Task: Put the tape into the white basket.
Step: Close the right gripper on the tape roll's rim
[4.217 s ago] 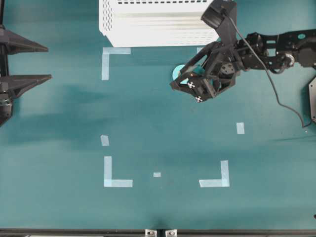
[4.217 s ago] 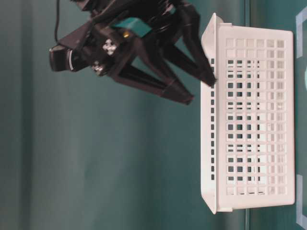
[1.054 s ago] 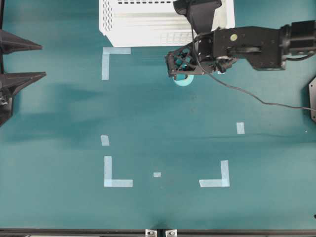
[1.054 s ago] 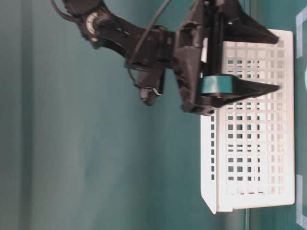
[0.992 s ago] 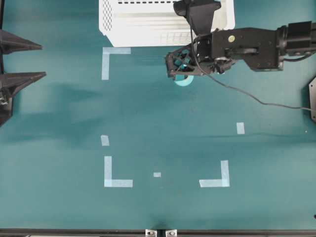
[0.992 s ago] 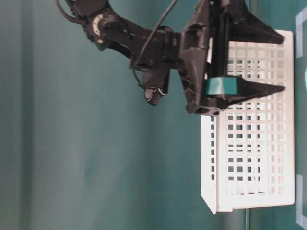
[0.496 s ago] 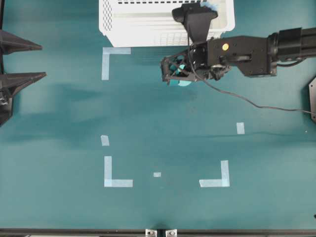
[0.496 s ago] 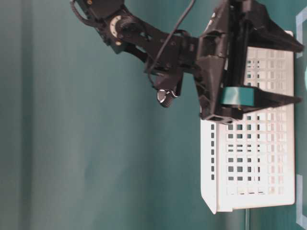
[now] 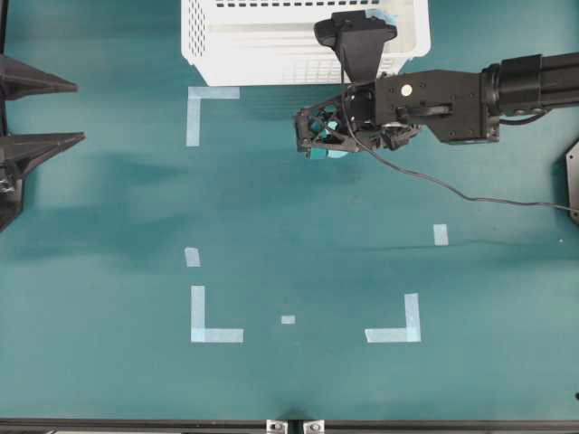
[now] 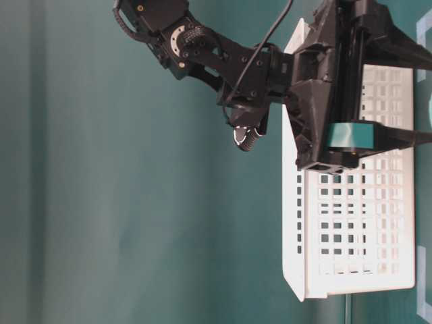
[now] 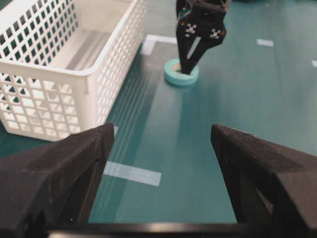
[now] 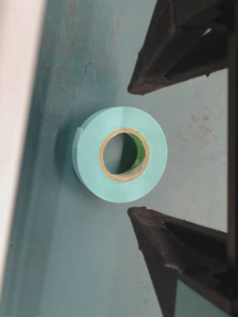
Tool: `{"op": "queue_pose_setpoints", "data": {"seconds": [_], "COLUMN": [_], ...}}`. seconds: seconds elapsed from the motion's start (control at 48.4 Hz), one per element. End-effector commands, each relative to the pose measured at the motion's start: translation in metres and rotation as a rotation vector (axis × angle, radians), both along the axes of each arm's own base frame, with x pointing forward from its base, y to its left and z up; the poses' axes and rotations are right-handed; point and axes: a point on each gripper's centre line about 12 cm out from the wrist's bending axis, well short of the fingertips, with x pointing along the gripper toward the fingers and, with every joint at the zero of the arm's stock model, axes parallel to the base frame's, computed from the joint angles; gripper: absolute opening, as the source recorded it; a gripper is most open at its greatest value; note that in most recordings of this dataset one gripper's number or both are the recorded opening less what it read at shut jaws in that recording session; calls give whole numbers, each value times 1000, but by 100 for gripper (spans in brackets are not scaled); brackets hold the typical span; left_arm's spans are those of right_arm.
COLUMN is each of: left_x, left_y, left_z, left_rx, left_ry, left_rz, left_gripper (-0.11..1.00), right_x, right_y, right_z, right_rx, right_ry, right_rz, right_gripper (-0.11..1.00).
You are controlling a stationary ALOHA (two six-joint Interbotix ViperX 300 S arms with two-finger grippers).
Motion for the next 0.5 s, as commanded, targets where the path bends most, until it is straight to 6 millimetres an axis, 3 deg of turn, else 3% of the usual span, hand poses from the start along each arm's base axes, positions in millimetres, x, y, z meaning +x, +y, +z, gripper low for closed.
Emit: {"op": "queue_pose_setpoints", "data": {"seconds": [0.0, 0.475], "left_x": [1, 1], "left_y": [1, 1], "left_z": [4, 4], "left_rx": [0, 0], "left_ry": [-8, -8], "left_rz": [6, 5], "left_gripper": [86, 86], "right_x": [4, 6], "right_y": [1, 0], "right_z": [7, -9], "right_rx": [-6, -2], "right_ry": [-32, -13], "right_rz": [6, 8], "right_gripper": [98, 98]}}
